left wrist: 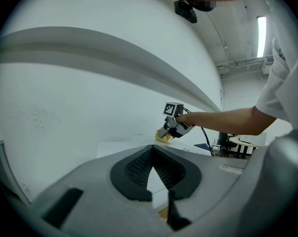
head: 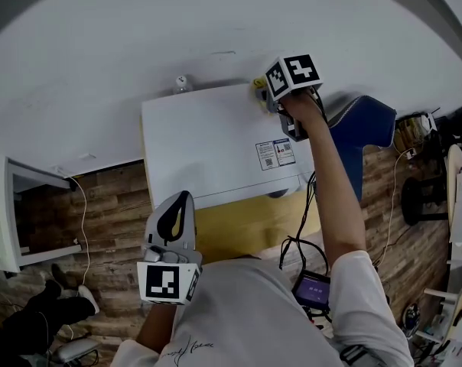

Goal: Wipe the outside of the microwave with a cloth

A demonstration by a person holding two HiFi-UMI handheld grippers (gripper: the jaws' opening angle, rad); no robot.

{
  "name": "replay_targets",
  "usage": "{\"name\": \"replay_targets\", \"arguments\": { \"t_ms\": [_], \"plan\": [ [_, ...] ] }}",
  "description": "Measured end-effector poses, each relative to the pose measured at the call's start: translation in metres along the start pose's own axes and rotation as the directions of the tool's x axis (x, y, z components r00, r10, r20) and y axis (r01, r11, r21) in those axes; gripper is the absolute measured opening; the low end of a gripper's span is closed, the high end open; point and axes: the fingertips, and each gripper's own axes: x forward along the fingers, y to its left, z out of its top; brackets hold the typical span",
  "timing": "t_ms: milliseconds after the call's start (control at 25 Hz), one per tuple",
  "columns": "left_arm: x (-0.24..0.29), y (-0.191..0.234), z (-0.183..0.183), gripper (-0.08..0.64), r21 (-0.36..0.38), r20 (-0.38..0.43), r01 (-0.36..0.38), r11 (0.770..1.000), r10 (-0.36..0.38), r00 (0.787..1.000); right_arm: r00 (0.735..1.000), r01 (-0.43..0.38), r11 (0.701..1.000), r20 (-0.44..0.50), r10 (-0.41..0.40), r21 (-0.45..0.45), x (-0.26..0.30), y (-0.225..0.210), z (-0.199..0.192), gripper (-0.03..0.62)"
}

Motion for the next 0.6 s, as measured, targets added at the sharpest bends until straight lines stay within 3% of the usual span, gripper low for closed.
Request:
{"name": "replay_targets", "arguments": {
  "t_ms": [600],
  "plan": [
    [-0.011,-0.003,-0.004,-0.009,0.001,-0.008,0.012,1.0,-0.012,1.0,0.997,-0.081,0.996,-0.003,0.081,-0.03,0.014,0.052,0.009,0.115]
  ]
}}
